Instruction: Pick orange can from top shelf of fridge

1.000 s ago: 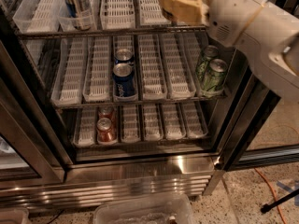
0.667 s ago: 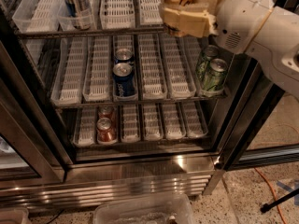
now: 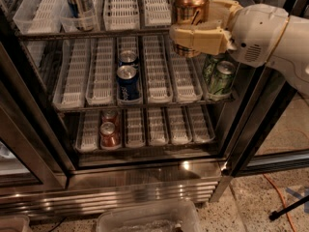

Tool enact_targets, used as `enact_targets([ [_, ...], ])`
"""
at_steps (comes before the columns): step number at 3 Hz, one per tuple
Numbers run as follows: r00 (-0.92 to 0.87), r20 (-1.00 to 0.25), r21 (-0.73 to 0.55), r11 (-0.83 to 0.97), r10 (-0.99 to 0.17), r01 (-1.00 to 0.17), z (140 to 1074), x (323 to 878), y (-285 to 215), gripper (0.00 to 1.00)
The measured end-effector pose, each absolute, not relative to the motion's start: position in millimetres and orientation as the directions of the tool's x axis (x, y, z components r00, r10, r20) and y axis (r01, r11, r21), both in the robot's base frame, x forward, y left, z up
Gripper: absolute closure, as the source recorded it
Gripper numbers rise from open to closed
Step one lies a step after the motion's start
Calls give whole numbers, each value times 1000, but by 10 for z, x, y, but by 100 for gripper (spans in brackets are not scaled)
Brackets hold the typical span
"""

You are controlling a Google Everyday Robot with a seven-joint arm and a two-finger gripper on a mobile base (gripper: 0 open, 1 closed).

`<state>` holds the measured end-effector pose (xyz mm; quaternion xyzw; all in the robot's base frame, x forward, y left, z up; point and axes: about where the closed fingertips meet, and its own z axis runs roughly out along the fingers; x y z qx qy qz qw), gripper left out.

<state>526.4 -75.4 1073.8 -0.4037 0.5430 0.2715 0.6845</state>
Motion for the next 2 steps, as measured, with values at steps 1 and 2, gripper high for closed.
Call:
enact_targets([
  [1,263,-963,-258,527,-67,-810,10738,5264,-753,100],
  [2,272,-955,-297,438,-122,-848,10623,5276,-607,100],
])
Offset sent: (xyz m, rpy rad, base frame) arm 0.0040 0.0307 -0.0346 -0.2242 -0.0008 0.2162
